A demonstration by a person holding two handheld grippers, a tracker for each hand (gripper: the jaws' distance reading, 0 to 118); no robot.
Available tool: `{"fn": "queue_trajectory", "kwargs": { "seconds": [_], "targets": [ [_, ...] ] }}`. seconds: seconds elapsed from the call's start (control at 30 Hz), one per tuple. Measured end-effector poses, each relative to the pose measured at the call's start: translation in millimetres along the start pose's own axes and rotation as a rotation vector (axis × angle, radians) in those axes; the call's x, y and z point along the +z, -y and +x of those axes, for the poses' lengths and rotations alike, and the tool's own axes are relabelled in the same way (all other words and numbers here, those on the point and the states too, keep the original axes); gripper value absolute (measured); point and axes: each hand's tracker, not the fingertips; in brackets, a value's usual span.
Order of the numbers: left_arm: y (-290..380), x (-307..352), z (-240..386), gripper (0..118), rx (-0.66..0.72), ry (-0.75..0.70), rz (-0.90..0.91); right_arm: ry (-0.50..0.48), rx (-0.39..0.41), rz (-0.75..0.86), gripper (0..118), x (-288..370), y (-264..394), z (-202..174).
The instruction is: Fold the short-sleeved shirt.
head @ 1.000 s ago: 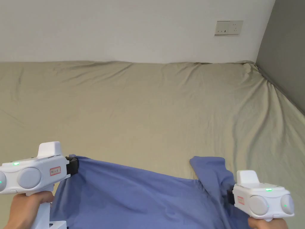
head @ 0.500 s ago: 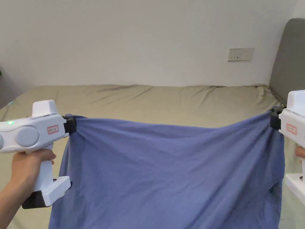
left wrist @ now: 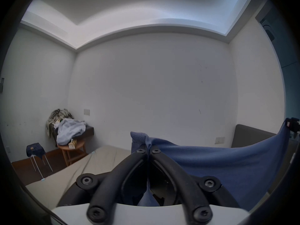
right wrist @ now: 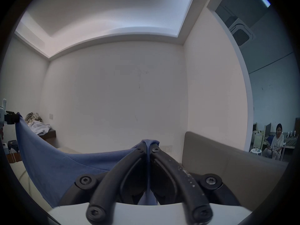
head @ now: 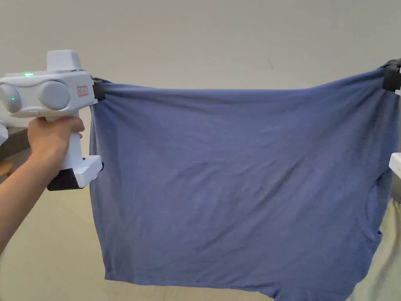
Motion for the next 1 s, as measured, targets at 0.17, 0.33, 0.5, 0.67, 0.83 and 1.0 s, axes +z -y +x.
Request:
{"fn": "queue_trajectory", "kwargs": {
  "seconds": [0.17,0.33,0.5,0.67,0.83,1.0],
  "targets": [
    [9,-31,16,0,-0.014,-0.018,0.024,0.009,0.005,0.034,4,-20,-1,3],
    [64,-65,24,0,0.01,-0.011,-0.043,0.013,0.016,-0.007,4,-68,54,31],
    [153,-87,31,0,-0.006,0.004,-0.202,0.01,0.023,-0.163,4,-81,140,26],
    [249,-84,28,0,0.001,0.007,-0.359,-0.002,0.0,-0.33,4,-86,242,39],
    [335,-46,13,0,0.004,0.014,-0.498,-0.023,-0.044,-0.477,4,-55,330,59],
    [394,17,-15,0,0.023,0.011,-0.618,-0.052,-0.108,-0.586,4,3,393,84]
  ]
}}
